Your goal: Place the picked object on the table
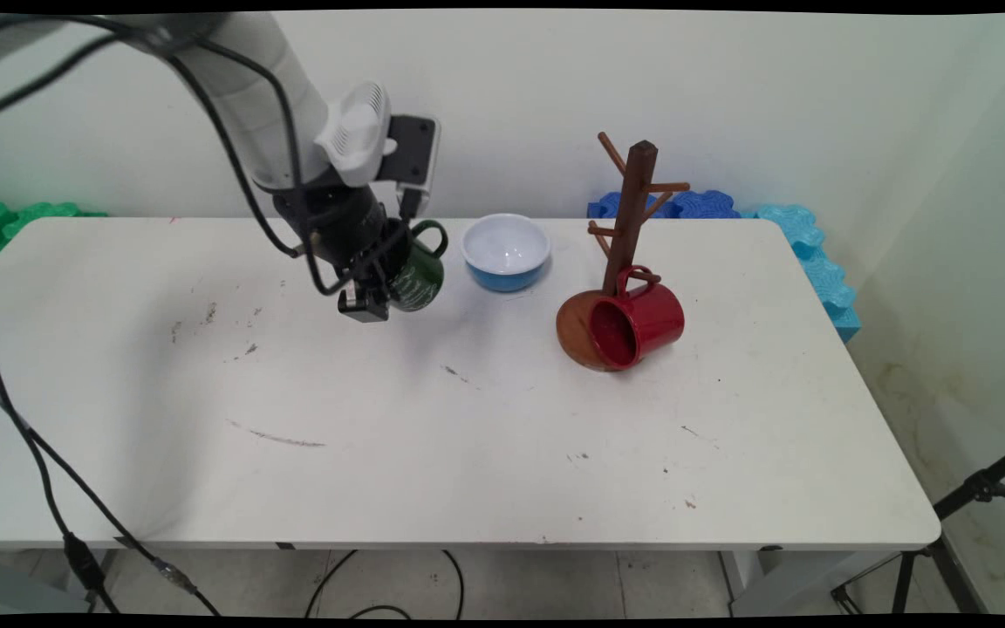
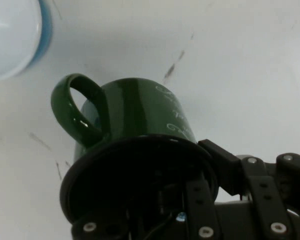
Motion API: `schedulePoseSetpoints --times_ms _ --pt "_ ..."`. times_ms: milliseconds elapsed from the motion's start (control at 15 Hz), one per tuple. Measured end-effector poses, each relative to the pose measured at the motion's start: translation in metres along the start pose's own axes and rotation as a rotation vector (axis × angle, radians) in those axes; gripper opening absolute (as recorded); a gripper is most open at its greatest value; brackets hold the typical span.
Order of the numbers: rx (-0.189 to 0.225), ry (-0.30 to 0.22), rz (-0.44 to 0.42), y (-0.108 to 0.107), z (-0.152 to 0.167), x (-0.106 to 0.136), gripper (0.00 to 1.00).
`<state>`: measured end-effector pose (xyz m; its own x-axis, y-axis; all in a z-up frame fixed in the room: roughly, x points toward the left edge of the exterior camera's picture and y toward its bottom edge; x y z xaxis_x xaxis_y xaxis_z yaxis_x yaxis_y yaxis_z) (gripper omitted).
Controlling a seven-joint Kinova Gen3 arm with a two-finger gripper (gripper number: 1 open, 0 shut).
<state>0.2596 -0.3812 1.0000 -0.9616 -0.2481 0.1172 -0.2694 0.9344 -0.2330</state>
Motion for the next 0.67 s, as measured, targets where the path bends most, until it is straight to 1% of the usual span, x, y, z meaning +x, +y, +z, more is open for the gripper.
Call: schedulePoseSetpoints --times_ms 133,467,667 --pt "-0.003 -0.039 0.002 -0.003 0.013 0.003 0.0" --pt "-0.016 -0.102 0.003 -0.01 0.041 0.011 0.0" --pt "-0.026 -0.128 0.003 -0.014 0.058 0.016 0.0"
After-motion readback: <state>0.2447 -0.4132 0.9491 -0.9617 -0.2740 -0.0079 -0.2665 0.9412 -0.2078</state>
